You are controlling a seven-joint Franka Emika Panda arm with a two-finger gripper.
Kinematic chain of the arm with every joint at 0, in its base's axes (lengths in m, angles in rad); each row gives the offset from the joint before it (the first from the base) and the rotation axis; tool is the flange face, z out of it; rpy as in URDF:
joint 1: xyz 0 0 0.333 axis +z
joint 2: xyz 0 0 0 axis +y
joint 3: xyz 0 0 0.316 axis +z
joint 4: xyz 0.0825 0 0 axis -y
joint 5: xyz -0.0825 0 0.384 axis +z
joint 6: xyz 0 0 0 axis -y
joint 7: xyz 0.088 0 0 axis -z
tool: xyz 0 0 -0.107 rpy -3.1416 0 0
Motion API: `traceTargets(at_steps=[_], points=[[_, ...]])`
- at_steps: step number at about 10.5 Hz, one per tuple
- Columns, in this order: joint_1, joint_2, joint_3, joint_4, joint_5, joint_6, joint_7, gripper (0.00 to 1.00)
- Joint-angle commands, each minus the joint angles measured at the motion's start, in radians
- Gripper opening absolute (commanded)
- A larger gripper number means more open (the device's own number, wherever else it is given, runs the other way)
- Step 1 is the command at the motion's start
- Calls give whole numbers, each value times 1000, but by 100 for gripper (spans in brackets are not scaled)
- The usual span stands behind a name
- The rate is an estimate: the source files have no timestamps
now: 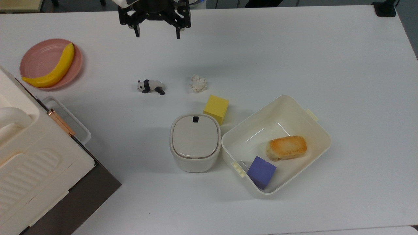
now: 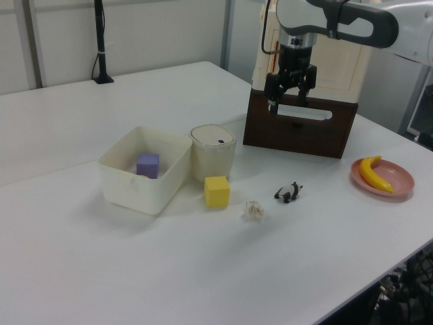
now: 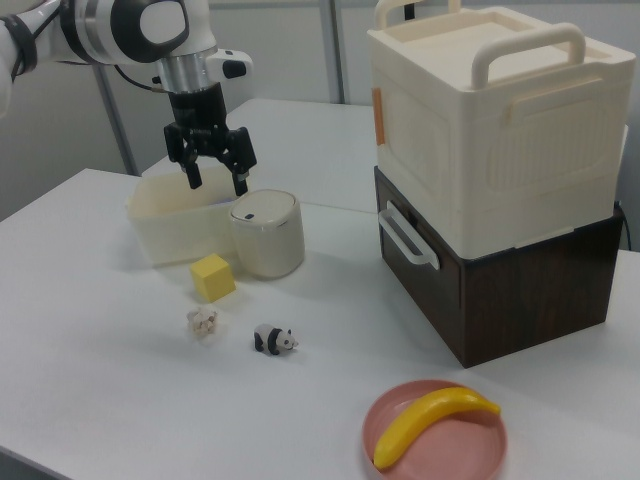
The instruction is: Open the trash can
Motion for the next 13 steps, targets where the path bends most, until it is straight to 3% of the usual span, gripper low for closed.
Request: traceTargets(at_steps=[1, 13], points=[[11, 0, -9, -11, 2, -17, -8, 100], [-4, -4, -21, -5, -9, -29, -8, 100]])
